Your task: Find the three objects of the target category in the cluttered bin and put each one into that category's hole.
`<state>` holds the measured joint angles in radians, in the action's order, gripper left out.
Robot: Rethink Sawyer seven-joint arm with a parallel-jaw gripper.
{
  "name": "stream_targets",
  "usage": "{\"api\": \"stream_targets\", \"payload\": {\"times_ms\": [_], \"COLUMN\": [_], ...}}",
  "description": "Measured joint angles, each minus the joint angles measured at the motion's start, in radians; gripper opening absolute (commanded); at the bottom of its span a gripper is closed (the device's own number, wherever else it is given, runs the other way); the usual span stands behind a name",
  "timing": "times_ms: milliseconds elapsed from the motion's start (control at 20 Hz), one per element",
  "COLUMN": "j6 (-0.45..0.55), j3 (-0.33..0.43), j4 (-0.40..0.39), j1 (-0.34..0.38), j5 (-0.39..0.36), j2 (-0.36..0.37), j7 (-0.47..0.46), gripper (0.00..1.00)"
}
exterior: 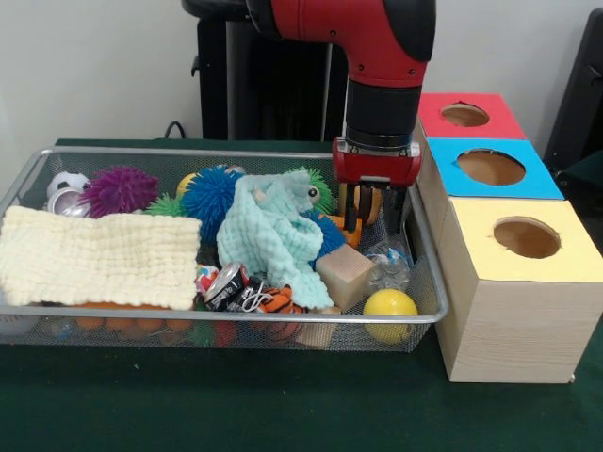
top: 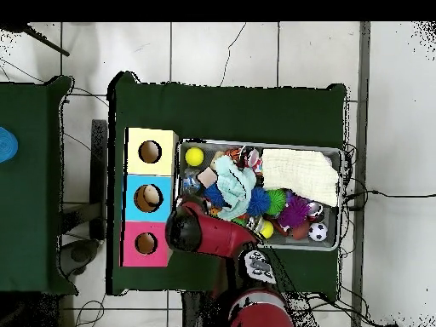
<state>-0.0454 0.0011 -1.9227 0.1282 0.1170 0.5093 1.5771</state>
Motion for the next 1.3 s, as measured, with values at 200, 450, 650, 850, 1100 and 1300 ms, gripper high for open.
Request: {"api": "stream_targets", "payload": {"times_ms": [200,450,650,850,1100,1300], "j6": [0.000,-0.001,-0.001,-0.007,-0.042,-0.071], "j3": [0.019,0.031,0.043,0.047,0.057,0.071], "j4": [-0.011,-0.023,-0.033,-0.037,-0.040,-0.046], "j1": [0.000,0.009,0.023,0.028,0.035,0.047], "j5": [0.012,0.019,0.020,0.020,0.020,0.021], "j2": [0.002,0.002,0.002,0.002,0.002,0.007], "j7": [0.000,0.000,0.000,0.000,0.003,0.010], "gripper": [1.00,1.00,1.00,1.00,1.00,1.00]}}
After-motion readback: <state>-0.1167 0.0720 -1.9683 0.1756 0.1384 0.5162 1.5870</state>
